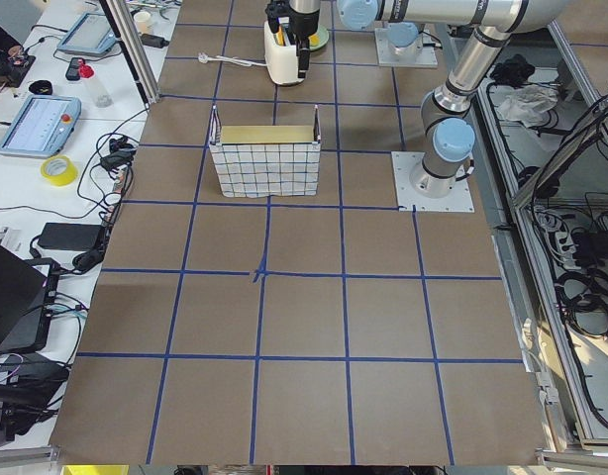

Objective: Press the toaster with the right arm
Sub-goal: 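Press the toaster's grey lever down with the right gripper, then lift the right gripper up and away from the toaster lever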

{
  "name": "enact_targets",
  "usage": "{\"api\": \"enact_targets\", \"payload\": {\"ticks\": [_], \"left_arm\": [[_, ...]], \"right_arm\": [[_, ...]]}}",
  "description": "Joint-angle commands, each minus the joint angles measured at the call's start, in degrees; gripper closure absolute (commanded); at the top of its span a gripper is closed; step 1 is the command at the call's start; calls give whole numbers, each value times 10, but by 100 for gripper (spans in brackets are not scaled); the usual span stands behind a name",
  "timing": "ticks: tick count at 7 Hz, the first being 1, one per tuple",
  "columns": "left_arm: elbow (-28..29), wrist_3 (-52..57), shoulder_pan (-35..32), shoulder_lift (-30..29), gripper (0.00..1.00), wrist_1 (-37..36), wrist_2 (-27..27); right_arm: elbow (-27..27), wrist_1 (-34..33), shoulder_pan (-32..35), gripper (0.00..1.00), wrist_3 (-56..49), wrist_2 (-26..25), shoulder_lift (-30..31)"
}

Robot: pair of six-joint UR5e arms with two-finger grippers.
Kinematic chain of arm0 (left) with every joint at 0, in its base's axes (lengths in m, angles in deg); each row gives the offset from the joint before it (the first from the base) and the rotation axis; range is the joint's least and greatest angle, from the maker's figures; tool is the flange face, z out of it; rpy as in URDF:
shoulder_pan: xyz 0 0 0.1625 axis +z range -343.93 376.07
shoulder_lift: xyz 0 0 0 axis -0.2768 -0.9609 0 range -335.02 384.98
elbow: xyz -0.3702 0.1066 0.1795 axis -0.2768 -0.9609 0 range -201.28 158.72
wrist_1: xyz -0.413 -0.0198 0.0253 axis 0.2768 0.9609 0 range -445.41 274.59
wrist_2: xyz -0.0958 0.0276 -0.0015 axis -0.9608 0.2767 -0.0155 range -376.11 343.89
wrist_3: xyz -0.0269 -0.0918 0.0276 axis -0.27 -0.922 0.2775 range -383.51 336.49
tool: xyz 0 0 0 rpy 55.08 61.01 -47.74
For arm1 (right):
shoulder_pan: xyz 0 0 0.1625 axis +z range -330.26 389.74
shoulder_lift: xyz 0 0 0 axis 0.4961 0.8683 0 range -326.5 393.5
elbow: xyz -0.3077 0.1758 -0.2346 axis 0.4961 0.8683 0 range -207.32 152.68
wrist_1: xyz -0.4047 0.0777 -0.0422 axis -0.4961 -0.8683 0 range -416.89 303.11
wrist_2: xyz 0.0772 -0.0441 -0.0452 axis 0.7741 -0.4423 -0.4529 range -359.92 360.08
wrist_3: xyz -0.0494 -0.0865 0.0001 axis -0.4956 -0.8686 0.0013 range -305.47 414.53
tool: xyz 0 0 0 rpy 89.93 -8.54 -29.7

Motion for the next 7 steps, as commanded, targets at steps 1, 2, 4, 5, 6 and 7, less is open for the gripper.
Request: {"api": "enact_targets", "payload": {"ticks": [1,2,4,5,6,7], "left_arm": [[0,0,0,0,0,0,0],[0,0,0,0,0,0,0],[0,0,0,0,0,0,0],[0,0,0,0,0,0,0],[1,0,0,0,0,0,0],[0,0,0,0,0,0,0]], "right_arm": [[10,8,0,100,41,-8,7],[10,14,0,90,46,-8,22],[10,20,0,35,51,-12,45],[11,31,-1,21,51,-22,59],[20,37,0,0,51,-52,76],[43,68,0,0,48,-77,86]]}}
